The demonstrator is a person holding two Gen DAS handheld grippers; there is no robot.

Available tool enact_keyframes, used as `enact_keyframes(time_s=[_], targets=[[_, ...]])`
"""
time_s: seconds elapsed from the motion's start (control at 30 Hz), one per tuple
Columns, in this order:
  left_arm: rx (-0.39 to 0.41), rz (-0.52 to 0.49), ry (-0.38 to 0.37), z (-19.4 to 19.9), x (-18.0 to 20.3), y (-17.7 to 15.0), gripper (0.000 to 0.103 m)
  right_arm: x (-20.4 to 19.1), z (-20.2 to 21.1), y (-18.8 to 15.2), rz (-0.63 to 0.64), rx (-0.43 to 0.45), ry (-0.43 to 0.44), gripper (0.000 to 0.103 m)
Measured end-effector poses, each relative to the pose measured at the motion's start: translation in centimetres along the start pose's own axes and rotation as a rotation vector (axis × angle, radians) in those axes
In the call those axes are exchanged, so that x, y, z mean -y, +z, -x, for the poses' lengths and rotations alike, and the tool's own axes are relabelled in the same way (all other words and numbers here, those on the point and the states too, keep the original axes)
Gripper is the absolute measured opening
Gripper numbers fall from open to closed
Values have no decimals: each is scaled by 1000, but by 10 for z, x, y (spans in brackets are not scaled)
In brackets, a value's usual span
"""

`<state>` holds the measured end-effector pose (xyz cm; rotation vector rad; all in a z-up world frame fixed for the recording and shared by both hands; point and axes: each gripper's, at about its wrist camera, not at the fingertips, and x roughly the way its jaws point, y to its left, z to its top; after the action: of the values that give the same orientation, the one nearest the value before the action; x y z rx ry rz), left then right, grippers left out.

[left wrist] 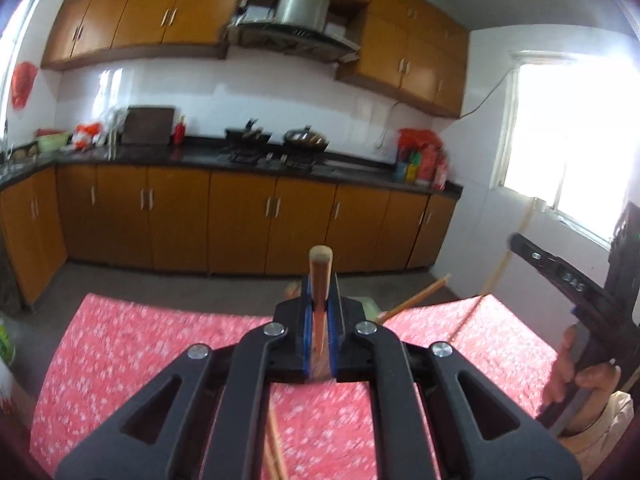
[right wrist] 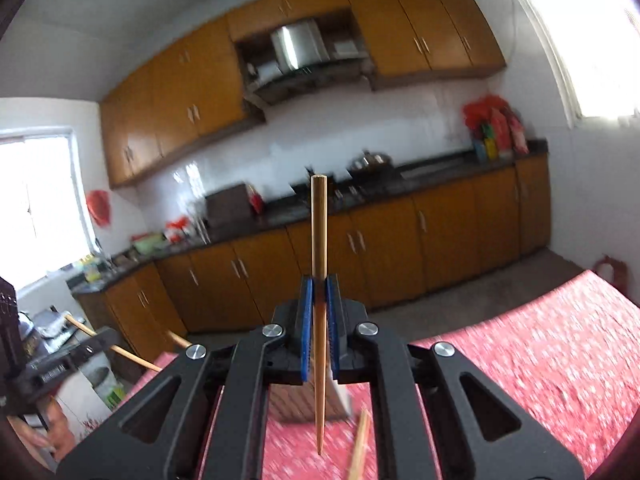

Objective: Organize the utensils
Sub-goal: 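Lift the left tool's chopstick over the beige holder while the right tool carries its chopstick there, then open the left tool to drop its chopstick in the holder while the right tool releases its chopstick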

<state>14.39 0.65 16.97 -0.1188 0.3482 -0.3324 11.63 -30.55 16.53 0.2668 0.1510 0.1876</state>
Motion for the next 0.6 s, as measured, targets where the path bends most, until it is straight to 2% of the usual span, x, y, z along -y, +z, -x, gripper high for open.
enact_keyframes(time_s=[0.13, 0.3, 0.47, 0.6], targets=[[53, -20, 14, -15, 20, 22, 7, -16, -15, 12, 17, 86, 5, 8], [67, 14, 36, -37, 18, 36, 7, -21, -40, 18, 23, 143, -18, 8], [114, 52, 47, -48, 9, 55, 7, -23, -65, 7, 40, 133, -38, 8], [117, 35, 76, -69, 8, 45, 7, -22, -81, -13, 55, 78, -55, 8]])
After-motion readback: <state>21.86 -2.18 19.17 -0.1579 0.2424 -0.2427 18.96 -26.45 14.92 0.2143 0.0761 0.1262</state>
